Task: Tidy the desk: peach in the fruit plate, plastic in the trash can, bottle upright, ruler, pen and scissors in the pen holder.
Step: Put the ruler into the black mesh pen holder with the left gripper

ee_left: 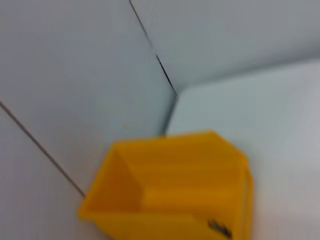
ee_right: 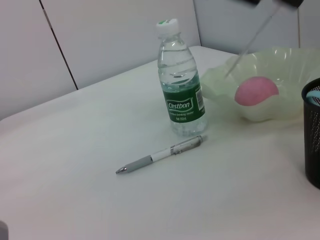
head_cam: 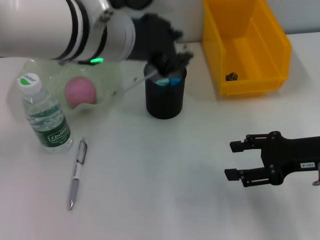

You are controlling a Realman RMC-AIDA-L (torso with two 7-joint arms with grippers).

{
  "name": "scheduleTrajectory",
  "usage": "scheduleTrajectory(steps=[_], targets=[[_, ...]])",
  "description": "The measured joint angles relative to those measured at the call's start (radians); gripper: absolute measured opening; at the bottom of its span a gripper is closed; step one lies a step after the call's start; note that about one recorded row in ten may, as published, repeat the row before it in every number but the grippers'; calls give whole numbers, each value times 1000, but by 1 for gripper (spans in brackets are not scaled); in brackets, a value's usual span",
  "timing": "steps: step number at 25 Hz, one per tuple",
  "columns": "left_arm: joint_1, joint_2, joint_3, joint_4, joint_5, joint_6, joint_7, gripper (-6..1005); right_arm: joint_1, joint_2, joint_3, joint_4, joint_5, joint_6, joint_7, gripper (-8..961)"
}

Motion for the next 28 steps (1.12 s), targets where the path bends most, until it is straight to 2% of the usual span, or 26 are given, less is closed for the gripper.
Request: scheduleTrajectory(steps=[7, 11, 13, 16, 17, 18, 19, 21, 22, 24, 25, 26, 28], targets=[[16, 2, -1, -6, -87, -119, 23, 395, 5, 0, 0, 2, 0, -1, 1, 762], [16, 2, -1, -6, -87, -119, 23, 397, 6, 0, 0, 3, 0, -1, 1, 761], [25, 2, -3, -24, -168, -245, 66, 397, 7, 0, 0, 1, -1, -2, 1, 761], [27, 1, -3, -30, -182, -265, 78, 398, 8, 0, 0, 0, 0, -5, 1, 762], [35, 1, -4, -65, -253, -331, 115, 398, 8, 0, 0, -1, 0, -5, 2, 762], [35, 1, -4, -65, -253, -331, 115, 399, 8, 0, 0, -1, 0, -6, 3, 762], [44, 1, -1, -108, -347, -401, 166, 399, 8, 0, 0, -1, 0, -6, 3, 762], [44, 1, -1, -108, -347, -401, 166, 400, 8, 0, 0, -1, -1, -7, 3, 761], [54, 0, 6, -187, -521, -485, 296, 400, 8, 0, 0, -1, -2, -7, 3, 761], [55, -3, 8, -249, -653, -506, 436, 400, 8, 0, 0, -2, -2, -7, 3, 761], [55, -3, 8, -249, -653, -506, 436, 401, 8, 0, 0, -2, -2, -7, 4, 761], [52, -5, 10, -296, -743, -513, 523, 401, 8, 0, 0, -2, -2, -7, 4, 761], [52, -5, 10, -296, -743, -513, 523, 402, 8, 0, 0, -2, -2, -7, 4, 761]])
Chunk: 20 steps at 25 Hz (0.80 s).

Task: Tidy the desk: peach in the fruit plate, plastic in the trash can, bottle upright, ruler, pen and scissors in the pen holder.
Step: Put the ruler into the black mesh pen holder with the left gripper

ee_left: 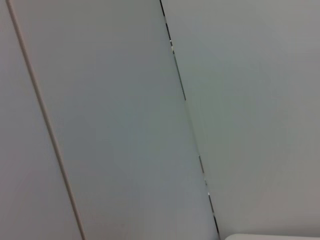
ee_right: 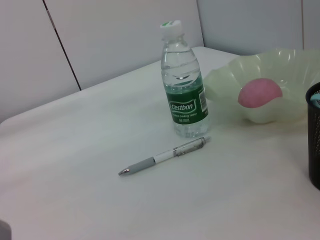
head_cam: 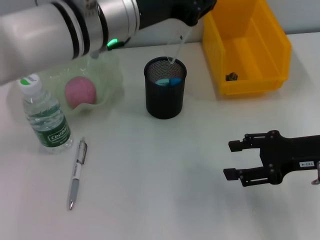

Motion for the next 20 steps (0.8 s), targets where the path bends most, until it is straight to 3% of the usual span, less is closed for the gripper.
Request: scheduleTrajectory(steps=[2, 5, 6, 13, 14, 20], targets=[[-11, -1, 0, -100, -191, -4, 174, 402, 0, 0, 0, 1, 0, -1, 0, 761], [-13, -1, -2, -122, -235, -5, 223, 403, 1, 0, 0, 3, 0, -1, 0, 761], [-22, -1, -3, -170, -327, -2, 317, 403, 1, 0, 0, 3, 0, -1, 1, 761], [-53, -1, -6, -332, -605, 51, 599, 405, 3, 0, 0, 6, 0, -1, 2, 762], [-72, 0, -15, -402, -686, 82, 668, 406, 3, 0, 0, 7, 0, -2, 2, 762], [-111, 0, -51, -539, -793, 162, 806, 407, 2, 0, 0, 7, 0, -1, 2, 762]])
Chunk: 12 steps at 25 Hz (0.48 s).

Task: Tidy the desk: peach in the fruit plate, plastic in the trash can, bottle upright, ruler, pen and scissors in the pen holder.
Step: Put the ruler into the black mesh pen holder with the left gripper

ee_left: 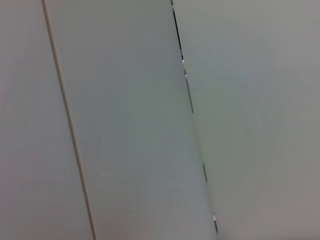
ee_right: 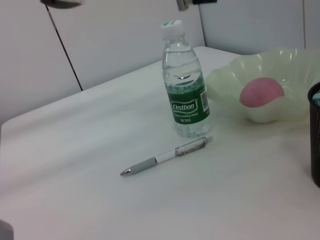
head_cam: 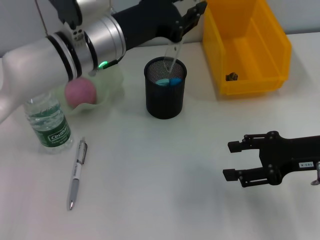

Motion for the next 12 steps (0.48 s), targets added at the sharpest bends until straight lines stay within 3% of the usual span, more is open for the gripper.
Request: scheduleTrajectory(steps=[12], targets=[[-16, 0, -9, -98, -90, 47, 96, 411, 3, 0, -9, 0, 0, 5, 7, 761]])
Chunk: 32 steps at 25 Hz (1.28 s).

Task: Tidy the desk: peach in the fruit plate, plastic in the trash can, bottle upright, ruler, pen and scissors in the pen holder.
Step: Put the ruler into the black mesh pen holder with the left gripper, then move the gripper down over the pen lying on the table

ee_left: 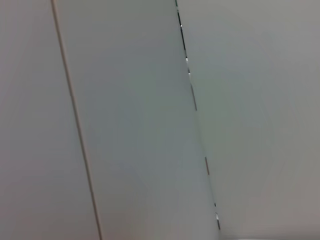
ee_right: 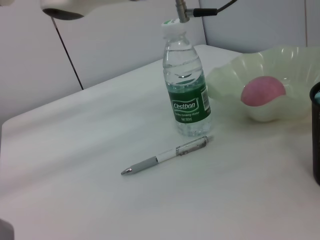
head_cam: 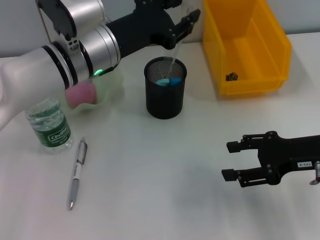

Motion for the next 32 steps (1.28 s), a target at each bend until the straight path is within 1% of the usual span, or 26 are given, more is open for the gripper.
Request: scheduleTrajectory(steps=[4, 10, 11, 12, 16, 17, 18, 19, 20, 22, 23, 25, 27, 28, 29, 30, 31, 32], targets=[[2, 3, 0, -8, 1, 13, 15, 412, 4, 0, 0, 0, 0, 0, 0, 761], [4, 4, -2, -9, 1, 14, 16, 647, 6, 0, 2, 0, 0, -4, 0, 761], [4, 4, -2, -9, 1, 14, 16, 740, 7, 0, 4, 0, 0, -4, 0, 761], [52, 7, -13, 50, 3, 22, 24, 832, 8, 1, 4, 0, 0, -4, 0, 761], [52, 7, -13, 50, 3, 22, 24, 832, 10, 1, 5, 0, 0, -2, 0, 762], [83, 7, -12, 97, 16, 24, 33, 832, 11, 1, 6, 0, 1, -2, 0, 762], [83, 7, -12, 97, 16, 24, 33, 832, 11, 1, 7, 0, 1, -2, 0, 762], [224, 6, 13, 336, 139, -84, 25, 832, 11, 1, 7, 0, 1, -2, 0, 762], [268, 8, 30, 412, 191, -139, -15, 832, 11, 2, 7, 0, 1, 0, 0, 762], [268, 8, 30, 412, 191, -139, -15, 831, 12, 1, 8, 0, 1, 1, 0, 762], [356, 10, 73, 597, 384, -278, -201, 831, 14, 2, 8, 0, 1, 2, 0, 762], [390, 9, 78, 655, 479, -320, -306, 831, 20, 2, 8, 0, 1, 2, 0, 762], [390, 9, 78, 655, 479, -320, -306, 831, 26, 2, 8, 1, 1, 3, 0, 762], [405, 8, 81, 680, 521, -348, -353, 831, 26, 2, 8, 1, 1, 3, 0, 762], [405, 8, 81, 680, 521, -348, -353, 831, 28, 2, 8, 1, 1, 3, 0, 762], [429, 7, 102, 720, 553, -425, -377, 831, 30, 2, 8, 1, 1, 3, 0, 762], [436, 7, 110, 729, 554, -452, -377, 831, 31, 2, 8, 1, 1, 3, 1, 762], [436, 7, 110, 729, 554, -452, -377, 831, 32, 2, 8, 2, 1, 3, 1, 762]])
